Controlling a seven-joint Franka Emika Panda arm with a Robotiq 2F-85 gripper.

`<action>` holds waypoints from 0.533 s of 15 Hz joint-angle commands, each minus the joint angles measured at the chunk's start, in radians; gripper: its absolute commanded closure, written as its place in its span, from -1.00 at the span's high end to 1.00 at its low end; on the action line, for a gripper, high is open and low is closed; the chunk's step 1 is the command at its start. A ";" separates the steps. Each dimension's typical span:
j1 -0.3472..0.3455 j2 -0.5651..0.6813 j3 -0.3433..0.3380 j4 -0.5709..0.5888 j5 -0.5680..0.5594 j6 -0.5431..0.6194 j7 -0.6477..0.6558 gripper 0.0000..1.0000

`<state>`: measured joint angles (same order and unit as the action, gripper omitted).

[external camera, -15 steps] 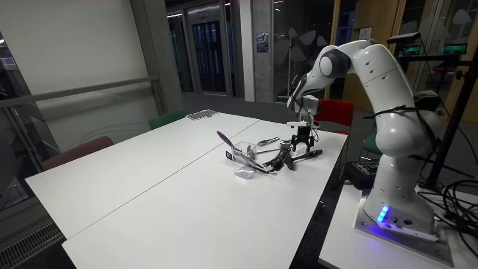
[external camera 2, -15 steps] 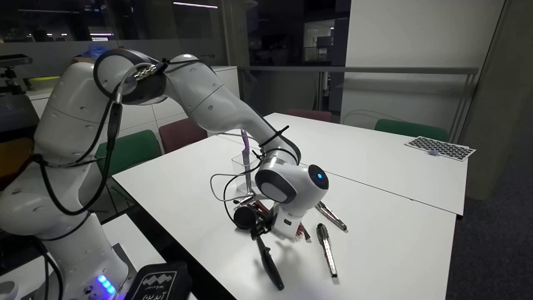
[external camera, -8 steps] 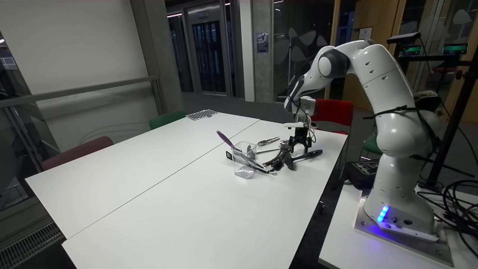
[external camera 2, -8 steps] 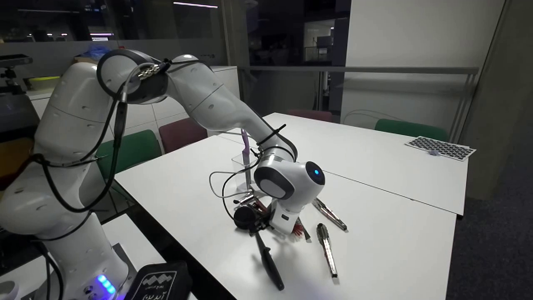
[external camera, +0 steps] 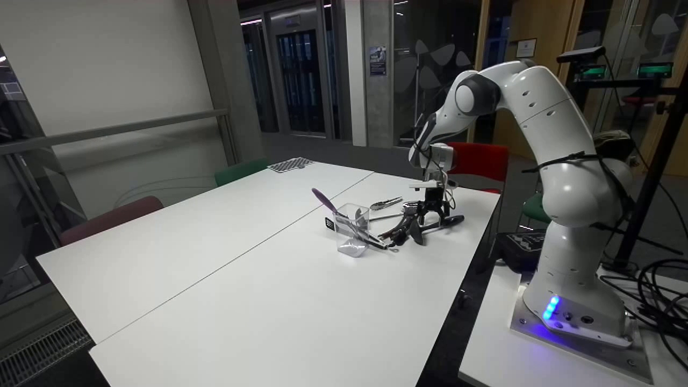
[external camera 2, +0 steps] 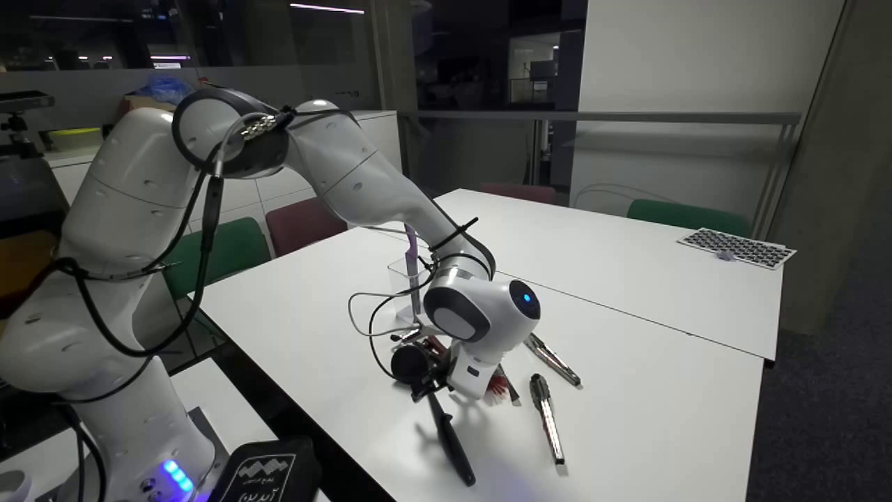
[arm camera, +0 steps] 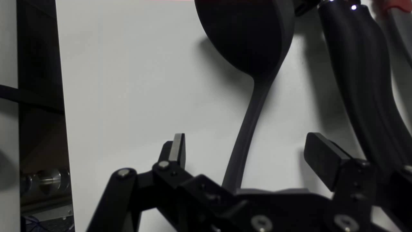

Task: Remove the tool from the utensil holder and put a tool in another one

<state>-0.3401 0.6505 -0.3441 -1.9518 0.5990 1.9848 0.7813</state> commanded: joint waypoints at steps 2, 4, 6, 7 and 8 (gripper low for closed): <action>-0.005 -0.009 0.003 -0.015 -0.012 0.007 0.018 0.45; -0.004 -0.010 0.002 -0.016 -0.012 0.009 0.018 0.17; -0.005 -0.010 0.002 -0.017 -0.010 0.010 0.016 -0.14; -0.005 -0.010 0.002 -0.017 -0.009 0.011 0.016 -0.27; -0.005 -0.011 0.001 -0.018 -0.009 0.011 0.016 -0.43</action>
<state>-0.3412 0.6586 -0.3441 -1.9517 0.5991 1.9848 0.7813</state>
